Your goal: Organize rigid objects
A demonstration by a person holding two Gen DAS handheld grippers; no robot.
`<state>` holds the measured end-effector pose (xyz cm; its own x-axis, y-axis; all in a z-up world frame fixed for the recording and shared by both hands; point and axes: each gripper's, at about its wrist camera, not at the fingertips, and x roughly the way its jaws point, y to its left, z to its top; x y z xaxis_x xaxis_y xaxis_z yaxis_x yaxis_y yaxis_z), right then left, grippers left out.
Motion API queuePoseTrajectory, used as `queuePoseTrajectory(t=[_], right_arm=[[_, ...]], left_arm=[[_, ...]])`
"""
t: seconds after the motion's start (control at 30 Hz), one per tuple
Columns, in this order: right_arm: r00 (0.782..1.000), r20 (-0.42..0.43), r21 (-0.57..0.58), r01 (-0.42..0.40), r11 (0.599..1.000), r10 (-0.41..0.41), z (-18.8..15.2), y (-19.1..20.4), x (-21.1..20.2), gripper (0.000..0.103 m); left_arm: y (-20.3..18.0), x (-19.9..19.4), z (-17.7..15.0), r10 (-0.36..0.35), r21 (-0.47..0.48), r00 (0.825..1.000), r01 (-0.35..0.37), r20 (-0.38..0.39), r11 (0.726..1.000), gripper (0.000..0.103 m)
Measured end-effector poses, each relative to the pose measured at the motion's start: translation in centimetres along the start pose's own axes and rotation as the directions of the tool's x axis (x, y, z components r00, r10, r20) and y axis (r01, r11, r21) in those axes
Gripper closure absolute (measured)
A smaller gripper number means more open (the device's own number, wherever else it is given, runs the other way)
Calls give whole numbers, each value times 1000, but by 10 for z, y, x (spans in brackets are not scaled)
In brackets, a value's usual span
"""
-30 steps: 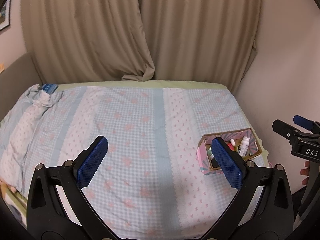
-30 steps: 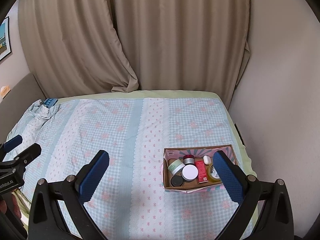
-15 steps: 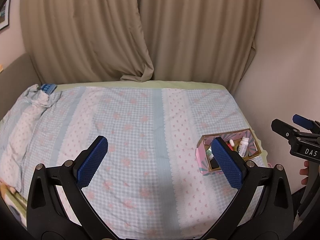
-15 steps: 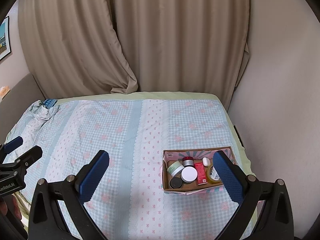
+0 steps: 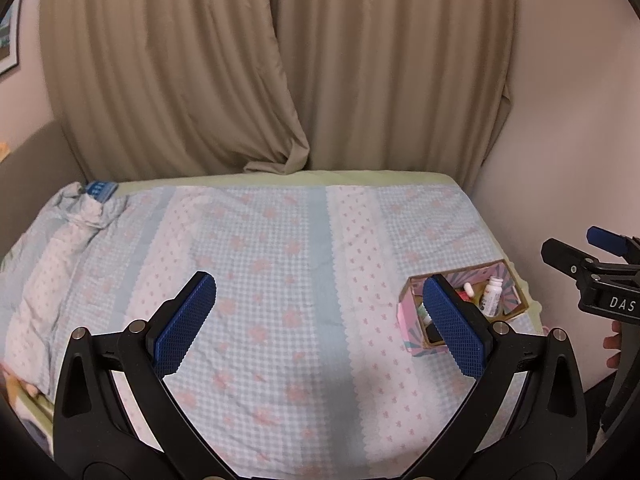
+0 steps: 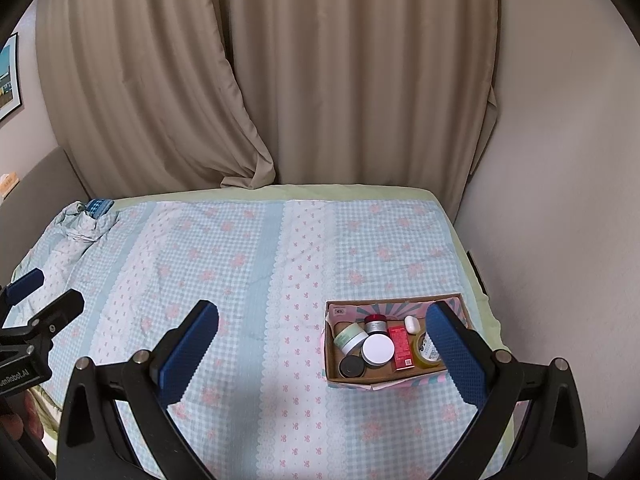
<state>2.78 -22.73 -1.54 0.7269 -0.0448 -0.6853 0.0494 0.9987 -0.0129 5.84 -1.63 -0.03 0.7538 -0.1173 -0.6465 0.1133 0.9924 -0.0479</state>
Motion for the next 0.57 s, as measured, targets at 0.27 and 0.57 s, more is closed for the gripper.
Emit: queuePoseTrajectory(t=[0.27, 0.57], right_arm=[[1000, 1, 1, -3, 1000, 3, 2, 1, 2, 0], [1000, 3, 1, -6, 1000, 6, 2, 3, 3, 0]], left_arm=[[3, 0, -1, 14, -36, 1000, -13, 11, 999, 0], [8, 2, -1, 13, -37, 1000, -12, 18, 999, 0]])
